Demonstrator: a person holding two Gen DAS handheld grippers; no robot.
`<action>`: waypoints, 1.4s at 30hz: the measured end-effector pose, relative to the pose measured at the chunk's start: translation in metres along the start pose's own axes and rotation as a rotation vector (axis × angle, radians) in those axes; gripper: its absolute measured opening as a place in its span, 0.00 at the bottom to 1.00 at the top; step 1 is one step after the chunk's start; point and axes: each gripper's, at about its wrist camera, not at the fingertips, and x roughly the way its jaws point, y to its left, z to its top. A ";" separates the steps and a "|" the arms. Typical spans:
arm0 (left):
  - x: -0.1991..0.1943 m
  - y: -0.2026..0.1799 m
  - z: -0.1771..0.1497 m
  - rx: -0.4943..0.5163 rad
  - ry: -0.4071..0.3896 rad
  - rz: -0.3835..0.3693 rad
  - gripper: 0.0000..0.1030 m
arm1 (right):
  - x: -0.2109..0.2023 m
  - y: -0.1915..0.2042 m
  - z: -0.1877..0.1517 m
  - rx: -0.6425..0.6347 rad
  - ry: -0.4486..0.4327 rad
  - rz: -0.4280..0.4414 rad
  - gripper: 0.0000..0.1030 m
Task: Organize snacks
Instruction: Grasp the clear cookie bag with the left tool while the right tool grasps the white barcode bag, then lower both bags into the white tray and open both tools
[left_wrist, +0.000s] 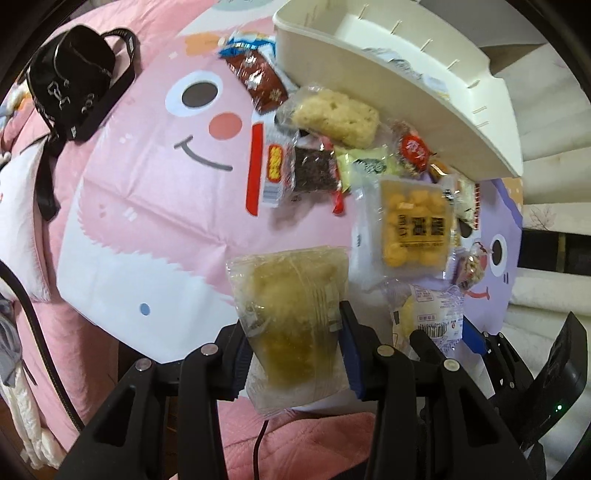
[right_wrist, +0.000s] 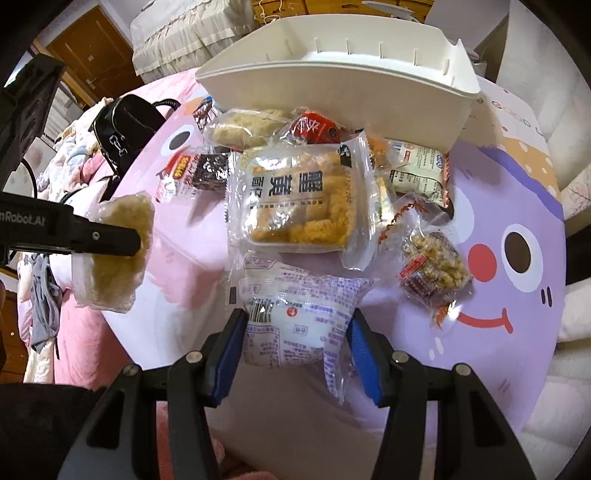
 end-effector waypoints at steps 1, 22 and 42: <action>-0.006 0.003 0.001 0.008 -0.002 -0.001 0.40 | -0.006 0.000 -0.001 0.006 -0.011 0.008 0.54; -0.091 -0.024 0.064 0.182 -0.100 0.016 0.40 | -0.099 -0.019 0.058 0.062 -0.281 -0.068 0.54; -0.110 -0.058 0.173 0.346 -0.260 -0.088 0.40 | -0.105 -0.053 0.145 0.152 -0.460 -0.166 0.55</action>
